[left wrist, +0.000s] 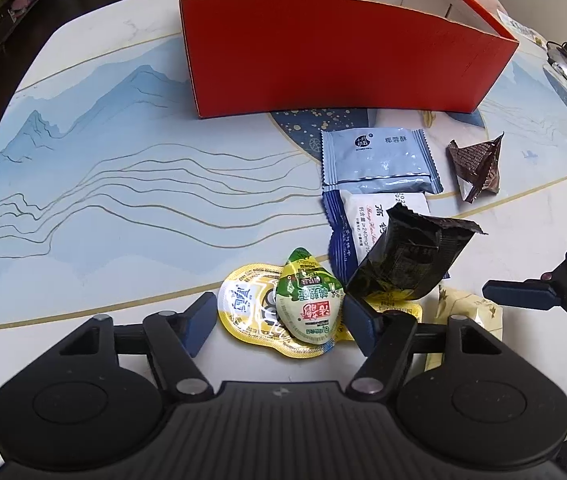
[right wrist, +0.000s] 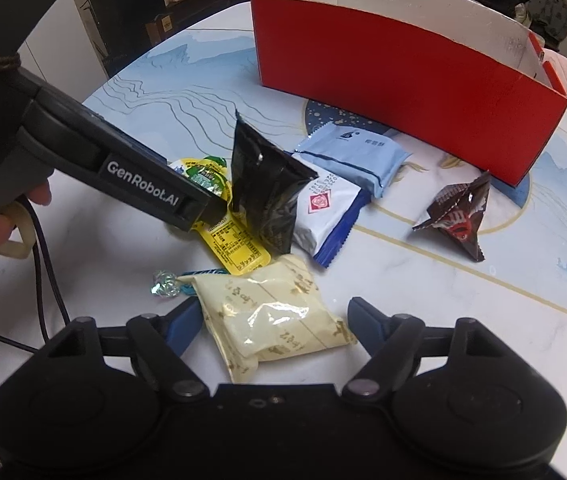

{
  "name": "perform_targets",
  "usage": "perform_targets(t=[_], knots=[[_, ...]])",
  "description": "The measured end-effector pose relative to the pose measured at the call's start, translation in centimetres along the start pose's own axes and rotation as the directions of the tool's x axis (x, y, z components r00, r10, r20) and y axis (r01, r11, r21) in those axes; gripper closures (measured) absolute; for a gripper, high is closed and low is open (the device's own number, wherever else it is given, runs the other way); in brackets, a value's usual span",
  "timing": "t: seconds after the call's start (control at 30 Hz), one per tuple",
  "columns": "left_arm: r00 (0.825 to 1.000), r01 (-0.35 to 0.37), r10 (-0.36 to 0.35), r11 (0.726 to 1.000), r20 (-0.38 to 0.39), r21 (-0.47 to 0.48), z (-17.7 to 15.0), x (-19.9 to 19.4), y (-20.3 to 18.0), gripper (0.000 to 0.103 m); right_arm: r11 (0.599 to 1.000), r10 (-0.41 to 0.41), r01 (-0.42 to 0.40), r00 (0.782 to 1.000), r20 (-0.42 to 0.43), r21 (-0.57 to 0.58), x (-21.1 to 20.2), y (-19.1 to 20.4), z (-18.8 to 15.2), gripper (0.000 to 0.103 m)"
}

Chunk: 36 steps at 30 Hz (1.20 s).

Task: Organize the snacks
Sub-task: 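Grasp the green egg-shaped snack with the left gripper while the right gripper grasps the cream pastry bag, then carry the egg-shaped snack and cream pastry bag over the red box with both grippers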

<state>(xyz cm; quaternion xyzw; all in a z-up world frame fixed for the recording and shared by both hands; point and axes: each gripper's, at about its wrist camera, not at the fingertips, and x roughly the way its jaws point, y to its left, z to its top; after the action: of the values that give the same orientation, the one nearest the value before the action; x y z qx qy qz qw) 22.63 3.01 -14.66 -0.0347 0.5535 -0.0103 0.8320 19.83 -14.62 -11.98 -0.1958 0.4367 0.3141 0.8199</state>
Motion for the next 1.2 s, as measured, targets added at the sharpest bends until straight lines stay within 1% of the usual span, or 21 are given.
perform_targets(t=[0.03, 0.1, 0.2, 0.33, 0.37, 0.4, 0.57, 0.87, 1.03, 1.2], knots=[[1.000, -0.006, 0.006, 1.000, 0.004, 0.003, 0.0, -0.1, 0.0, 0.041, 1.000, 0.000, 0.000, 1.000, -0.001, -0.003, 0.0, 0.0, 0.0, 0.026], [1.000, -0.009, 0.009, 1.000, 0.009, 0.009, 0.0, -0.2, 0.0, 0.049, 1.000, 0.000, 0.000, 1.000, 0.002, -0.007, -0.1, 0.0, -0.1, 0.027], [1.000, -0.013, 0.013, 1.000, 0.018, 0.008, -0.1, -0.3, 0.1, 0.058, 1.000, 0.004, -0.004, 1.000, 0.004, -0.008, -0.1, 0.0, -0.2, 0.029], [0.999, -0.012, 0.012, 1.000, 0.032, -0.017, -0.2, -0.6, 0.7, 0.068, 1.000, 0.001, -0.001, 1.000, 0.012, -0.004, -0.4, 0.1, -0.3, 0.034], [0.999, -0.009, 0.010, 1.000, 0.033, -0.024, -0.2, -0.6, 0.9, 0.069, 1.000, 0.000, 0.000, 1.000, 0.015, -0.004, -0.4, 0.1, -0.3, 0.038], [0.999, -0.006, 0.007, 1.000, 0.033, -0.029, -0.2, -0.6, 1.0, 0.070, 1.000, 0.001, -0.001, 1.000, 0.021, -0.005, -0.6, 0.1, -0.4, 0.044], [0.999, -0.021, 0.023, 0.999, 0.045, -0.042, -0.5, -0.9, 1.4, 0.071, 1.000, -0.016, 0.016, 1.000, 0.026, -0.005, -0.9, 0.4, -0.6, 0.047], [0.999, -0.004, 0.009, 0.995, 0.045, -0.104, -1.3, -2.0, 2.8, 0.071, 0.998, -0.034, 0.031, 0.997, 0.062, 0.053, -2.6, 0.1, -0.9, 0.049], [0.998, 0.020, -0.012, 0.990, 0.059, -0.137, -1.4, -3.7, 3.4, 0.071, 0.997, -0.032, 0.024, 0.994, 0.103, 0.074, -4.5, 0.2, -0.6, 0.049], [0.995, 0.047, -0.033, 0.988, 0.099, -0.144, -1.2, -5.9, 3.5, 0.071, 0.996, -0.039, 0.026, 0.988, 0.149, 0.089, -6.5, 0.1, 0.3, 0.049]])
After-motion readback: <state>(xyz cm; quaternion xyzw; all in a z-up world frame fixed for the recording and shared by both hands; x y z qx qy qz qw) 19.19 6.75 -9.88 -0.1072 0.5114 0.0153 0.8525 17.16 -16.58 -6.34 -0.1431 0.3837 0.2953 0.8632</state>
